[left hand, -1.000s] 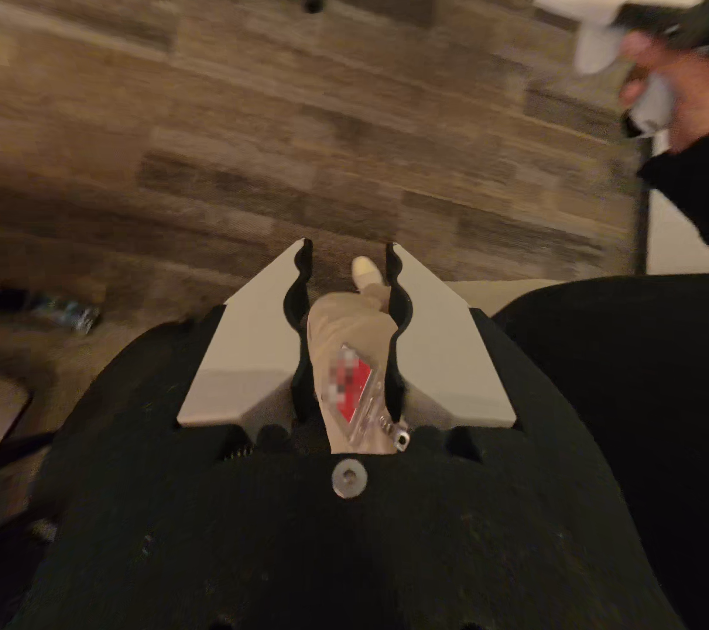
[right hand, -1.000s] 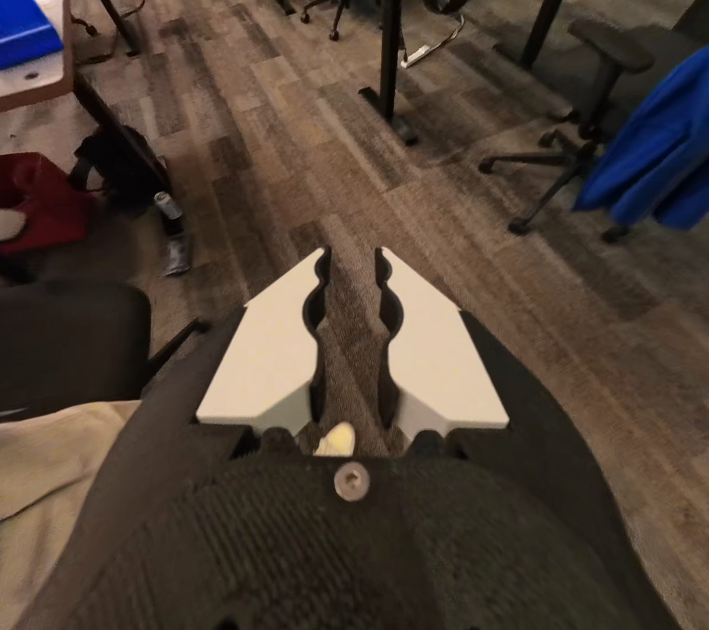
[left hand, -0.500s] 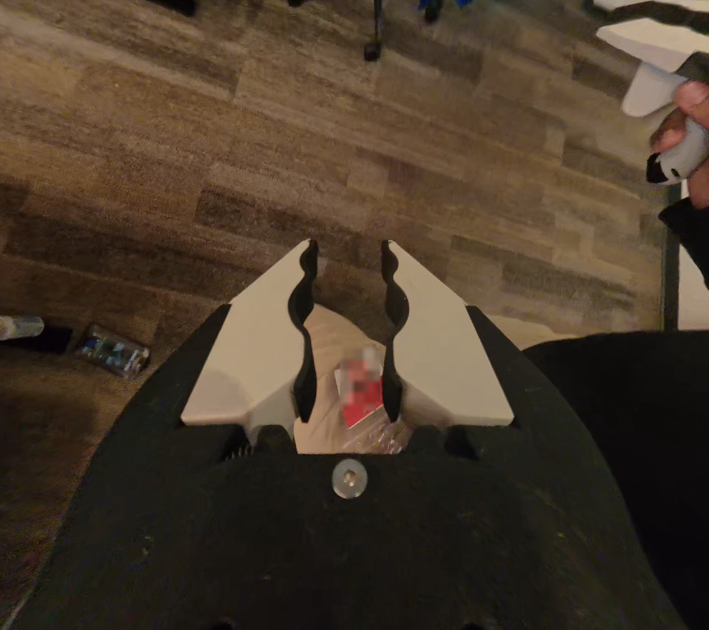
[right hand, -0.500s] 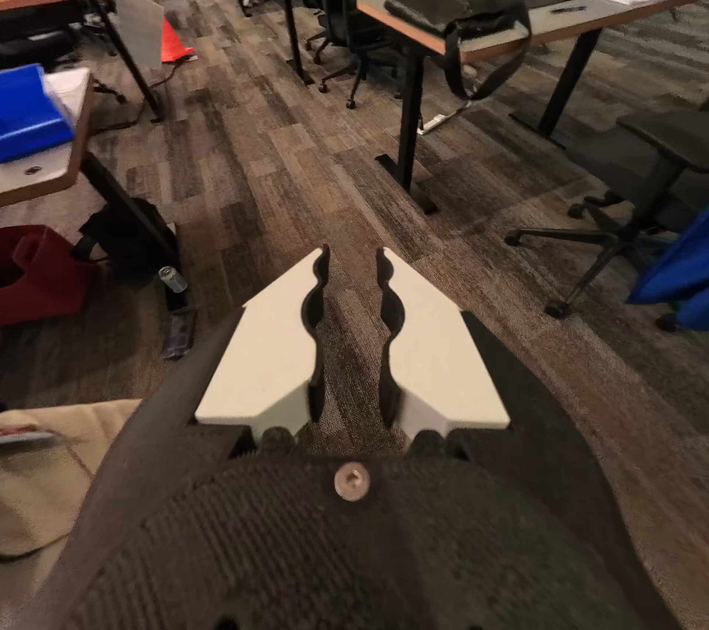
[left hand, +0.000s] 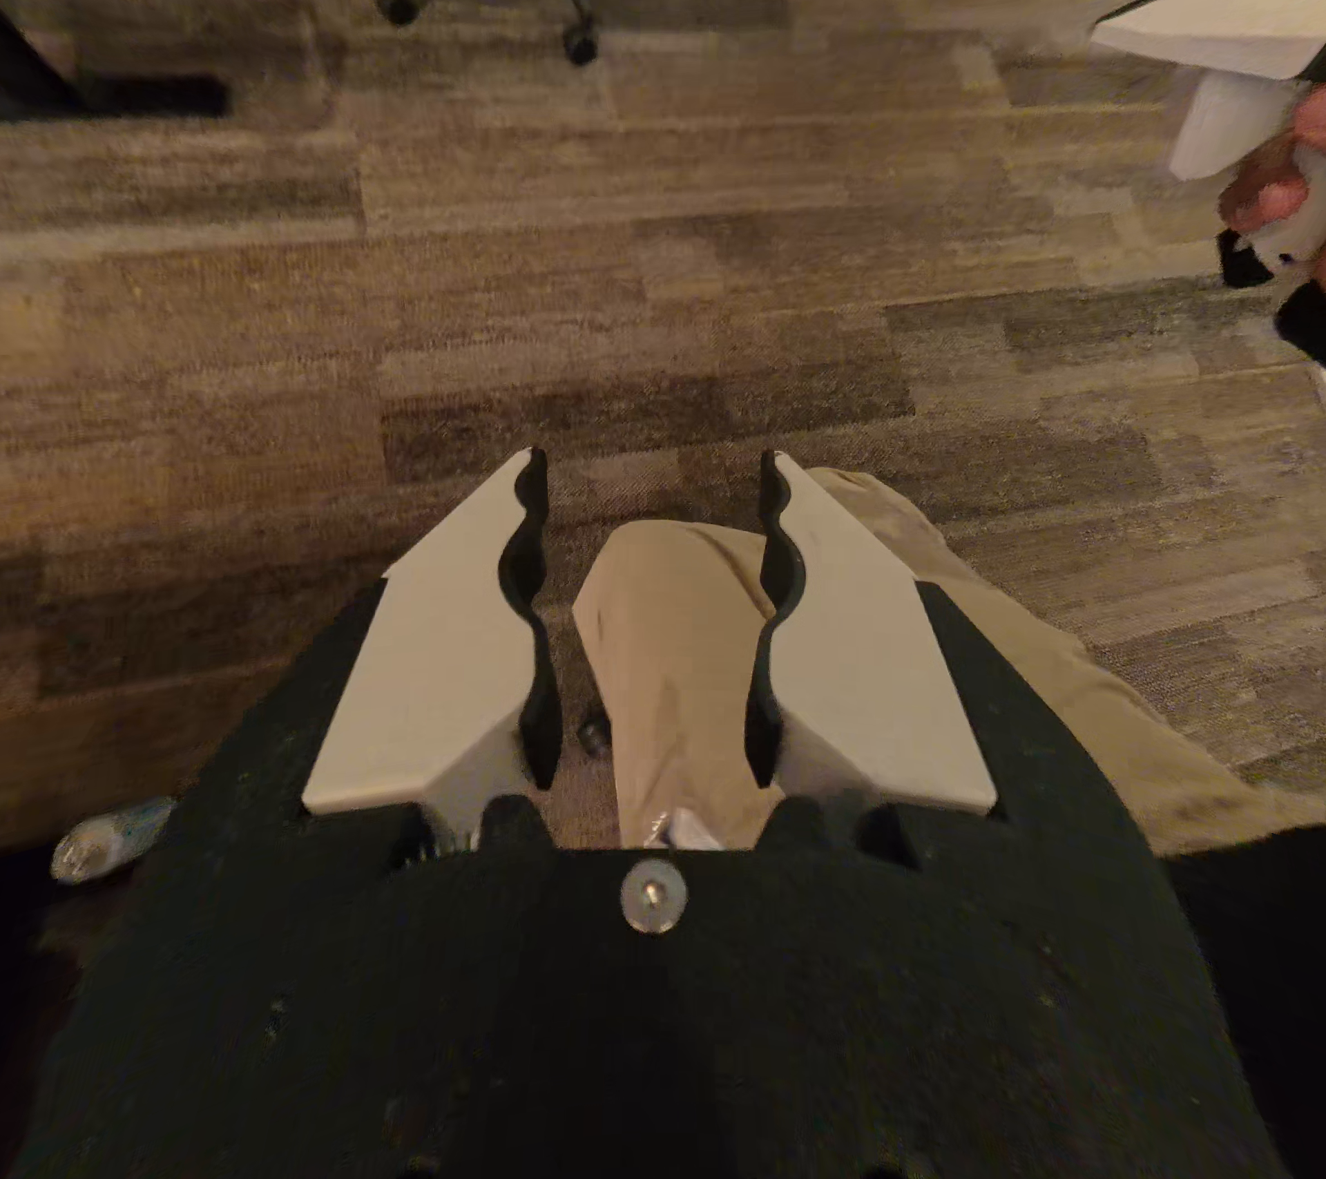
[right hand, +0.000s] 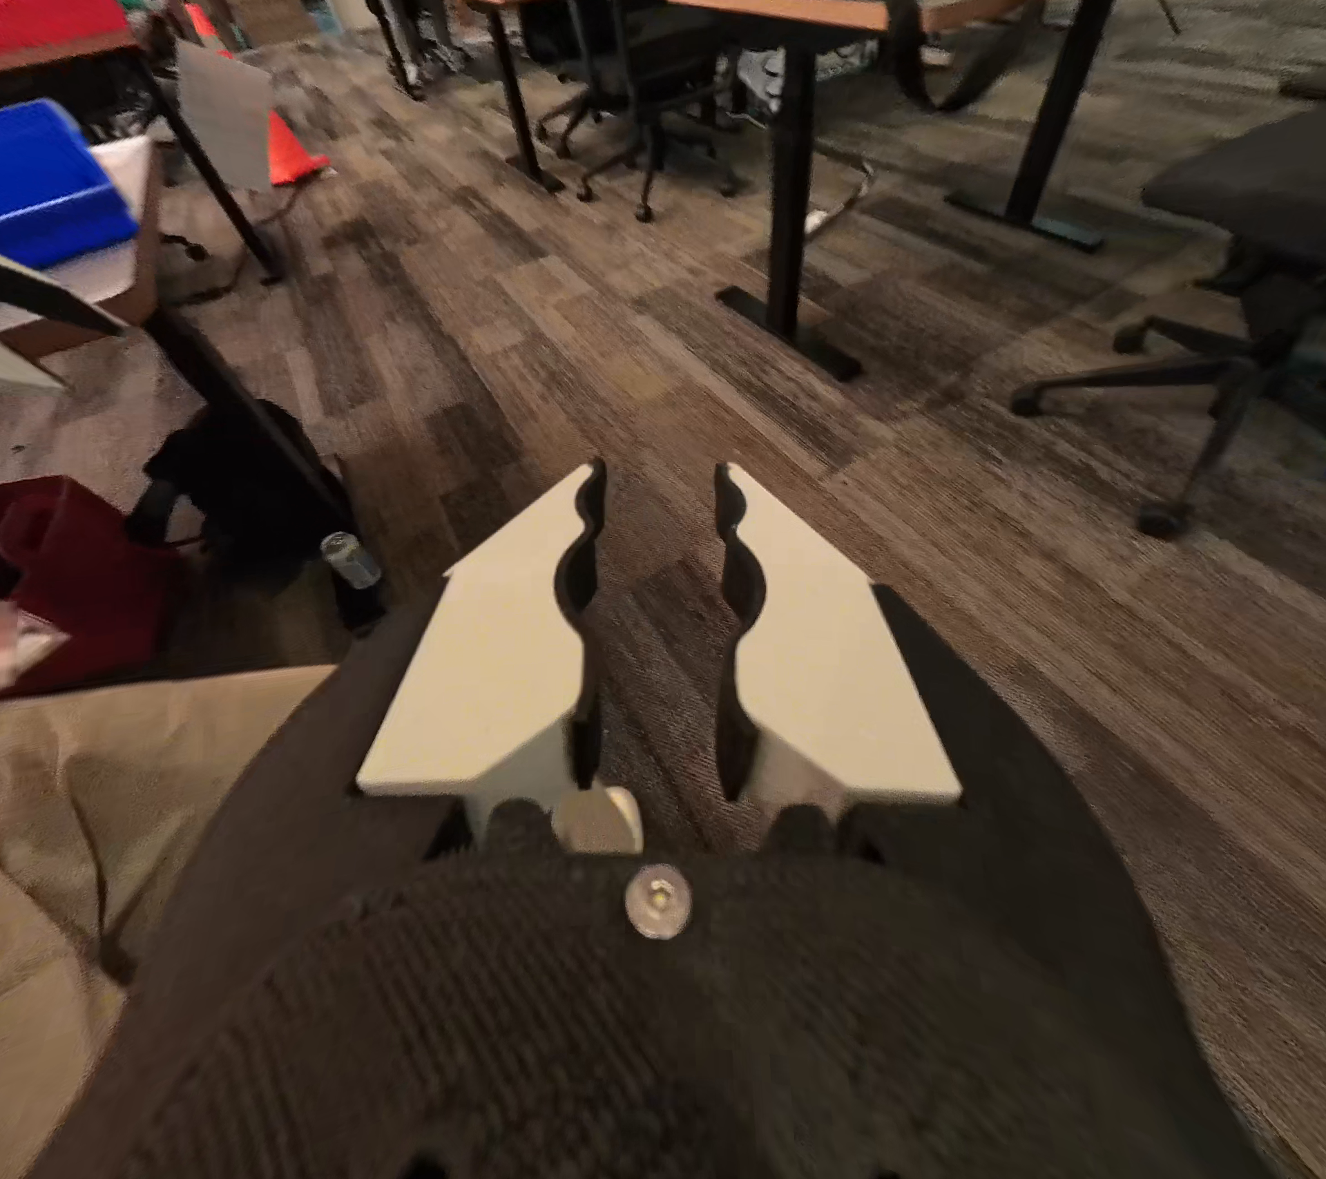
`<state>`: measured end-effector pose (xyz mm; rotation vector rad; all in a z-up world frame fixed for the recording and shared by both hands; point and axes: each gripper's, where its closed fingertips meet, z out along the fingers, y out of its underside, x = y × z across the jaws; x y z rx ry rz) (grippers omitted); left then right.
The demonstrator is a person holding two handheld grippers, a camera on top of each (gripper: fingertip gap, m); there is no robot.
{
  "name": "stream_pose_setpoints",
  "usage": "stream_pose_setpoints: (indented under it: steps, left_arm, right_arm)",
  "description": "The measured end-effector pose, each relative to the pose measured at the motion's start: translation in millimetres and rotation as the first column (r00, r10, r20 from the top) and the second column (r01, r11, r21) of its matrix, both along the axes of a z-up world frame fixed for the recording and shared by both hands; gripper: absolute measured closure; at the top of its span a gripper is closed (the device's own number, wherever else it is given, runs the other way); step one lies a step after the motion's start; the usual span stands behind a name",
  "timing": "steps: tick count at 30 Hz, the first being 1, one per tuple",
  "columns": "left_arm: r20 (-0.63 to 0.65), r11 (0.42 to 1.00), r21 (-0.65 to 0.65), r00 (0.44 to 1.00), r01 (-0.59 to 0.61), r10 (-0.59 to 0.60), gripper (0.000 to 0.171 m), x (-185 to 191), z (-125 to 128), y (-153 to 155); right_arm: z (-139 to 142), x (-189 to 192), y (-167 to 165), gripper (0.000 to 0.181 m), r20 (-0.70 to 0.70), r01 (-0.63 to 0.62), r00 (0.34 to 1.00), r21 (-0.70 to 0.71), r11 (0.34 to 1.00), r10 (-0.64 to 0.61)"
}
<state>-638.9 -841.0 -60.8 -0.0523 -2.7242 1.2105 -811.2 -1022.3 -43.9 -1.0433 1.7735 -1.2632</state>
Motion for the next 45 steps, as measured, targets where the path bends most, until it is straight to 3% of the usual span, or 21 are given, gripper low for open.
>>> stream_pose_setpoints:
  steps: [2,4,5,6,8,9,10,12,14,16,19,22,26,29,32,35,38,41,43,45]
  left_arm:
    - [-0.025,0.993,-0.103,0.998,0.059,-0.062,0.114,-4.0,-20.1,35.1]
    - [-0.124,0.975,-0.183,0.981,0.123,-0.147,0.115,-20.2,-23.6,83.6]
    - [-0.184,0.952,-0.258,0.959,0.163,-0.214,0.115,-33.4,-11.7,112.2]
    - [-0.181,0.905,-0.404,0.958,0.134,-0.223,0.133,-35.8,12.3,128.1]
    - [-0.049,0.767,-0.637,0.988,0.083,-0.148,0.159,-28.4,57.8,142.4]
    - [0.031,0.761,-0.643,0.995,0.089,-0.09,0.164,-23.9,63.7,146.4]
    - [0.059,0.793,-0.604,0.996,0.086,-0.063,0.153,-23.1,65.6,152.5]
    - [0.027,0.82,-0.557,0.99,0.133,-0.142,0.134,-41.4,67.3,174.8]
    - [-0.025,0.8,-0.586,0.984,0.127,-0.175,0.133,-51.9,65.5,193.8]
    - [-0.036,0.785,-0.613,0.99,0.086,-0.136,0.135,-50.5,55.2,205.8]
    - [-0.045,0.835,-0.546,0.994,0.063,-0.105,0.131,-52.3,31.7,221.2]
    - [-0.02,0.896,-0.444,1.0,-0.001,-0.009,0.124,-37.6,4.0,252.7]
    - [-0.029,0.881,-0.421,0.974,-0.217,0.226,0.122,1.2,-18.1,317.2]
    - [-0.078,0.857,-0.362,0.928,-0.366,0.364,0.105,19.7,-23.2,372.4]
    - [-0.121,0.789,-0.336,0.855,-0.514,0.505,0.097,38.2,-21.4,431.7]
    - [-0.049,0.712,-0.32,0.762,-0.625,0.646,0.099,59.3,-32.0,500.0]
    - [0.02,0.608,-0.251,0.624,-0.753,0.781,0.097,77.4,-56.2,575.0]
    - [0.031,0.416,-0.252,0.423,-0.874,0.906,0.098,90.9,-76.6,652.8]
    - [-0.008,0.247,-0.244,0.256,-0.938,0.967,0.1,97.4,-93.3,703.7]
    - [-0.053,0.043,-0.224,0.056,-0.974,0.997,0.105,99.7,-114.9,753.5]
  right_arm:
    - [-6.3,14.8,51.7,0.152,0.043,-0.044,0.998,-0.022,0.999,0.045]
    - [-6.5,30.0,113.7,0.152,0.129,-0.113,0.986,0.032,0.993,0.108]
    - [-2.2,36.8,150.3,0.15,0.186,-0.181,0.969,0.106,0.978,0.16]
    - [7.3,41.2,184.7,0.15,0.259,-0.242,0.946,0.165,0.956,0.195]
    - [35.6,42.0,234.4,0.15,0.4,-0.265,0.902,0.217,0.94,0.162]
    - [53.7,40.1,255.7,0.15,0.452,-0.269,0.879,0.203,0.942,0.153]
    - [70.1,36.9,274.5,0.149,0.466,-0.261,0.871,0.169,0.95,0.156]
    - [95.0,27.6,306.3,0.15,0.411,-0.222,0.895,0.073,0.972,0.174]
    - [110.8,18.7,333.5,0.15,0.326,-0.214,0.92,-0.046,0.976,0.217]
    - [113.4,14.4,347.0,0.152,0.257,-0.183,0.943,-0.136,0.974,0.213]
    - [102.6,27.9,361.5,0.153,0.239,-0.206,0.94,-0.169,0.964,0.243]
    - [79.5,55.3,375.3,0.151,0.2,-0.322,0.915,-0.162,0.933,0.351]
    - [45.1,97.9,386.2,0.153,0.179,-0.454,0.864,-0.125,0.882,0.47]
    - [35.6,130.3,424.4,0.143,0.2,-0.663,0.738,0.041,0.747,0.644]
    - [41.0,163.3,456.7,0.135,0.157,-0.764,0.639,0.016,0.645,0.753]
    - [42.6,209.7,495.9,0.135,0.115,-0.826,0.554,-0.053,0.562,0.825]
    - [34.8,263.0,567.7,0.125,0.088,-0.926,0.374,-0.014,0.377,0.923]
    - [27.5,323.6,655.3,0.114,0.03,-0.99,0.136,-0.031,0.137,0.99]
    - [18.1,372.6,711.4,0.11,0.006,-0.997,0.019,-0.07,0.019,1.0]
    - [-7.1,418.5,762.7,0.105,-0.078,-0.996,-0.066,-0.062,-0.071,0.995]
